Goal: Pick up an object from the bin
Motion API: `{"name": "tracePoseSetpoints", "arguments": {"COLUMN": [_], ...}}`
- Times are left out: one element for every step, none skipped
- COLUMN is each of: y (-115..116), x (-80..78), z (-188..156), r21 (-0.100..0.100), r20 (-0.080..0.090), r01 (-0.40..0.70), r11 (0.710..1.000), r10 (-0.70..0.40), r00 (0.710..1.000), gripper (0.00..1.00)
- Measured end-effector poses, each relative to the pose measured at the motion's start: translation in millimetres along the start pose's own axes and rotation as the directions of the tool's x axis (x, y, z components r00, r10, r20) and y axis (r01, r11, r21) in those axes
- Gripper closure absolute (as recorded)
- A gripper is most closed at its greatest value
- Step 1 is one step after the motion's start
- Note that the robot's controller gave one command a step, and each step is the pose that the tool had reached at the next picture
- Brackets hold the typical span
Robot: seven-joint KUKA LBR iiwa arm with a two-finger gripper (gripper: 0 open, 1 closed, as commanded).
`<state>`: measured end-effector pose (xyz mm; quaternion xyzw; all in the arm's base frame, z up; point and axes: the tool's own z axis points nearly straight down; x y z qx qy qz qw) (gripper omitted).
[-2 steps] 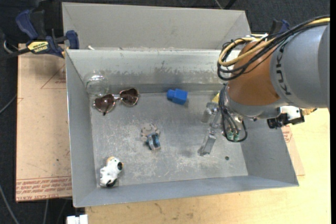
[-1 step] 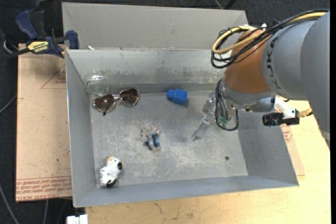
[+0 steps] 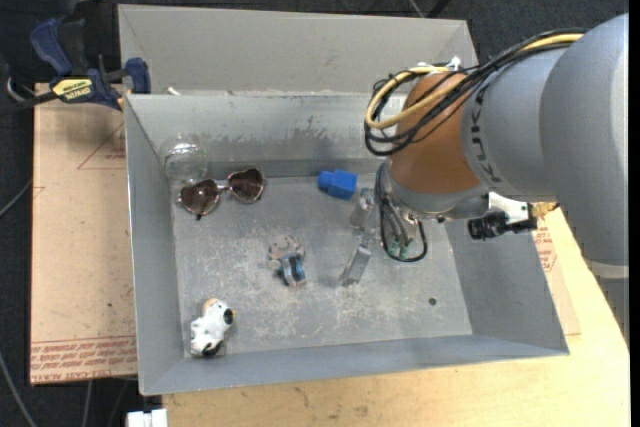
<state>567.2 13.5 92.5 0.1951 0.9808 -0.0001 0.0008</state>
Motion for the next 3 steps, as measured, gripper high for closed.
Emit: {"name": "tracePoseSetpoints", "arguments": {"y": [26.0, 50.5, 59.9], "x": [-0.2, -15.6, 7.8], "z": [-10.8, -0.6, 17.5], "r21": [-0.001, -0.002, -0.001], "r20": [-0.001, 0.003, -0.001], "r01": [0.169, -0.019, 0.102], "r11": [0.986, 1.0, 0.995], "r10": [-0.169, 0.019, -0.102], "r00": [0.986, 1.0, 0.995], "gripper": [0.0, 0.0, 0.0]}}
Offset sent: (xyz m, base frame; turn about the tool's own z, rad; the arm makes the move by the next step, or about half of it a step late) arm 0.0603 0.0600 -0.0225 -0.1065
